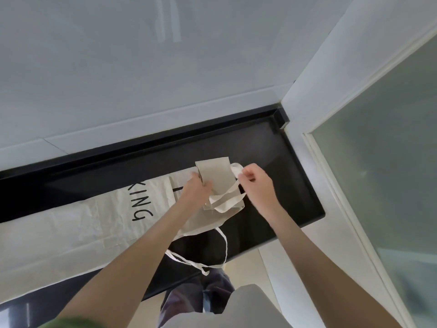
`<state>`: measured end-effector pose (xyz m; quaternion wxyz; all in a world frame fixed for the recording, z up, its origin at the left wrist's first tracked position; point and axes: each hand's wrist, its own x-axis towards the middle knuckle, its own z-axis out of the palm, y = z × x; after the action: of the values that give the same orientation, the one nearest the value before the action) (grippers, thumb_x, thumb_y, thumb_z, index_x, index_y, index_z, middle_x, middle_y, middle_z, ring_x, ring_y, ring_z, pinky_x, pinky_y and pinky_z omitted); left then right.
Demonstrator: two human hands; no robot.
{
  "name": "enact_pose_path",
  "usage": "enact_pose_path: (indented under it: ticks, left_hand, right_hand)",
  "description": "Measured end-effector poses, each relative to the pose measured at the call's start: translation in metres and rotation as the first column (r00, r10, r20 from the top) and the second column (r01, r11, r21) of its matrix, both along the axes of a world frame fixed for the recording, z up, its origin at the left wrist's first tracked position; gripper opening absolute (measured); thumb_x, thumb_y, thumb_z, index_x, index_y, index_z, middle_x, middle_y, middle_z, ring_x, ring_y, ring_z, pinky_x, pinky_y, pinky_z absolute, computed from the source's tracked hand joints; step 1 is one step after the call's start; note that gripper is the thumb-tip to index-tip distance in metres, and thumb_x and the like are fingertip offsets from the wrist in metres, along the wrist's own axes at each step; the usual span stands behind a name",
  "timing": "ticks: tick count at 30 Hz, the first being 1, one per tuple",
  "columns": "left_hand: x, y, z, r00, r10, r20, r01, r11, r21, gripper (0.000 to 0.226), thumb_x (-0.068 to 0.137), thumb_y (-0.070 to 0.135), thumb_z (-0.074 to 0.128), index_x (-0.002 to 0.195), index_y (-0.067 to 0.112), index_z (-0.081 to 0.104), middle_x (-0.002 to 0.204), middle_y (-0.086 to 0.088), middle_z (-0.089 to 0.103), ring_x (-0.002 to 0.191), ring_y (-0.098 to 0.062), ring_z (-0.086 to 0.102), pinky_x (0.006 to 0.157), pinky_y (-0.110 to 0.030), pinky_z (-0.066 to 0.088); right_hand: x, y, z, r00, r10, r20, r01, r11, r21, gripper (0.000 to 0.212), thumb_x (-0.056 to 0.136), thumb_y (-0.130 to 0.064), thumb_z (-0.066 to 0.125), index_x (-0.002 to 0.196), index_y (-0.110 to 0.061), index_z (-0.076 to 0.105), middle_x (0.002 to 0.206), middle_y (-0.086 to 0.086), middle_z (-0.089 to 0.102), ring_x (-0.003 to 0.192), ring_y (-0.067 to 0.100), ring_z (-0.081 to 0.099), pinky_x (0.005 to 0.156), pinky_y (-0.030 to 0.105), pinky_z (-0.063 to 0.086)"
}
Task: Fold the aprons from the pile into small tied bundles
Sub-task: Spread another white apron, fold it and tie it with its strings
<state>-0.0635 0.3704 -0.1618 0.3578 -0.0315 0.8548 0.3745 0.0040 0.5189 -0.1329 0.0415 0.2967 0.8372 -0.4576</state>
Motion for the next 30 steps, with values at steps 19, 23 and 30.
enact_pose_path:
  ticks: [19, 23, 30]
  left_hand:
    - [-0.017, -0.136, 0.002, 0.863, 0.505, 0.03, -0.504, 0.863, -0.02, 0.022, 0.091, 0.014, 0.039, 0.094, 0.003, 0.059, 0.068, -0.009, 0.058, 0.062, -0.023, 0.056, 0.071, -0.042, 0.055]
    - [-0.011, -0.16, -0.001, 0.913, 0.396, -0.098, -0.407, 0.901, -0.152, 0.018, 0.088, 0.011, 0.037, 0.094, 0.004, 0.053, 0.068, -0.011, 0.059, 0.059, -0.023, 0.051, 0.051, -0.028, 0.038]
    - [-0.01, -0.173, 0.001, 0.978, 0.205, 0.036, -0.181, 0.924, -0.336, 0.013, 0.081, 0.008, 0.042, 0.071, 0.006, 0.05, 0.071, -0.008, 0.055, 0.061, -0.021, 0.046, 0.054, -0.028, 0.034]
  right_hand:
    - [0.003, -0.041, -0.052, 0.862, 0.491, 0.122, -0.504, 0.81, 0.299, 0.052, 0.105, -0.031, 0.028, 0.153, -0.015, 0.019, 0.16, 0.001, 0.018, 0.148, 0.013, 0.01, 0.119, 0.029, 0.013]
    - [0.009, -0.045, -0.075, 0.761, 0.571, 0.308, -0.642, 0.591, 0.489, 0.069, 0.094, -0.051, -0.008, 0.153, -0.015, -0.001, 0.162, 0.005, -0.002, 0.145, 0.017, -0.016, 0.121, 0.037, -0.005]
    - [0.012, -0.038, -0.075, 0.687, 0.652, 0.321, -0.718, 0.539, 0.44, 0.07, 0.098, -0.054, 0.029, 0.154, -0.024, 0.0, 0.159, -0.002, -0.012, 0.146, 0.018, -0.018, 0.118, 0.036, -0.011]
